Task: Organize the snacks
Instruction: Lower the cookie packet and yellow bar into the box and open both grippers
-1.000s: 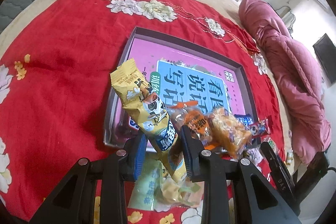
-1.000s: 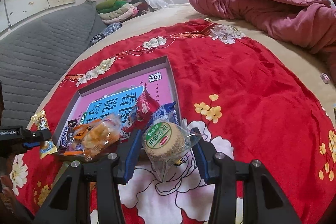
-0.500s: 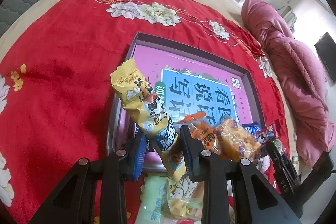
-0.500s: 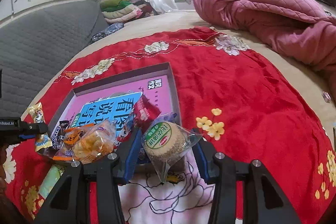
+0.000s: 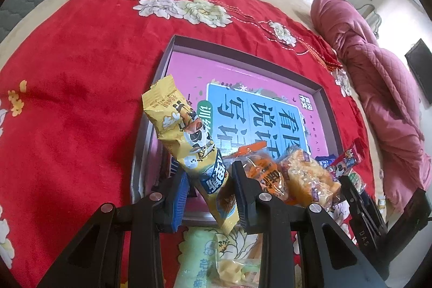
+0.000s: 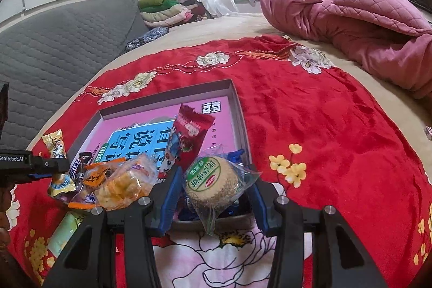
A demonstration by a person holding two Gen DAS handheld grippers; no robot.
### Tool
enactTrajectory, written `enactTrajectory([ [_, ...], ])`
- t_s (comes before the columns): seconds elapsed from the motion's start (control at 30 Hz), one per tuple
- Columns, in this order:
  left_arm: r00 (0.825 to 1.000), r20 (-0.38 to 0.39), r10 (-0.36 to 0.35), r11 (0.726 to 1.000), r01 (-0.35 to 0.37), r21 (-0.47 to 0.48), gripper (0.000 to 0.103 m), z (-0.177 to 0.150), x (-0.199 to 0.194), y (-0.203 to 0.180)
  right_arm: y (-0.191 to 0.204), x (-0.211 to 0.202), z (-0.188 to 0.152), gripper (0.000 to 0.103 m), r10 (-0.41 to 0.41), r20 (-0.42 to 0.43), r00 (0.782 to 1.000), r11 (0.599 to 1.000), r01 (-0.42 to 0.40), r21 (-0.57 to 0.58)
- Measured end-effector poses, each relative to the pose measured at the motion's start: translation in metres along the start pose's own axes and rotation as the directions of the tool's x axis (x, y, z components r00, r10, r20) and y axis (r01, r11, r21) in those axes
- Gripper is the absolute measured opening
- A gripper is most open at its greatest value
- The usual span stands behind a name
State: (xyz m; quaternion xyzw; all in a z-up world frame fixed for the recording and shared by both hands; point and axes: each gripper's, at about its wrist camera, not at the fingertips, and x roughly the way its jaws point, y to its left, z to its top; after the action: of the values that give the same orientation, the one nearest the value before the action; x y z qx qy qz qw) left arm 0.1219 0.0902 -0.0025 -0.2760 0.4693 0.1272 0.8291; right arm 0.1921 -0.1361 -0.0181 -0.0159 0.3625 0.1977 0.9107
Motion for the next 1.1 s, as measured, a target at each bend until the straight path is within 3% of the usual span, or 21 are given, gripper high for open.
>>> enactTrajectory([
  [0.97,1.0,-0.011,-0.002,1.0,0.002,-0.018,0.032,-0.002,0.009,0.006,0.005,0.013,-0.002,0.049,0.023,0.004,1.0,1.0,-0.023,-0.002],
  [1.1,1.0,-0.01,-0.002,1.0,0.001,-0.019,0.032,-0.002,0.009,0.006,0.002,0.013,-0.002,0.053,0.029,0.001,1.0,0.999,-0.029,0.017],
])
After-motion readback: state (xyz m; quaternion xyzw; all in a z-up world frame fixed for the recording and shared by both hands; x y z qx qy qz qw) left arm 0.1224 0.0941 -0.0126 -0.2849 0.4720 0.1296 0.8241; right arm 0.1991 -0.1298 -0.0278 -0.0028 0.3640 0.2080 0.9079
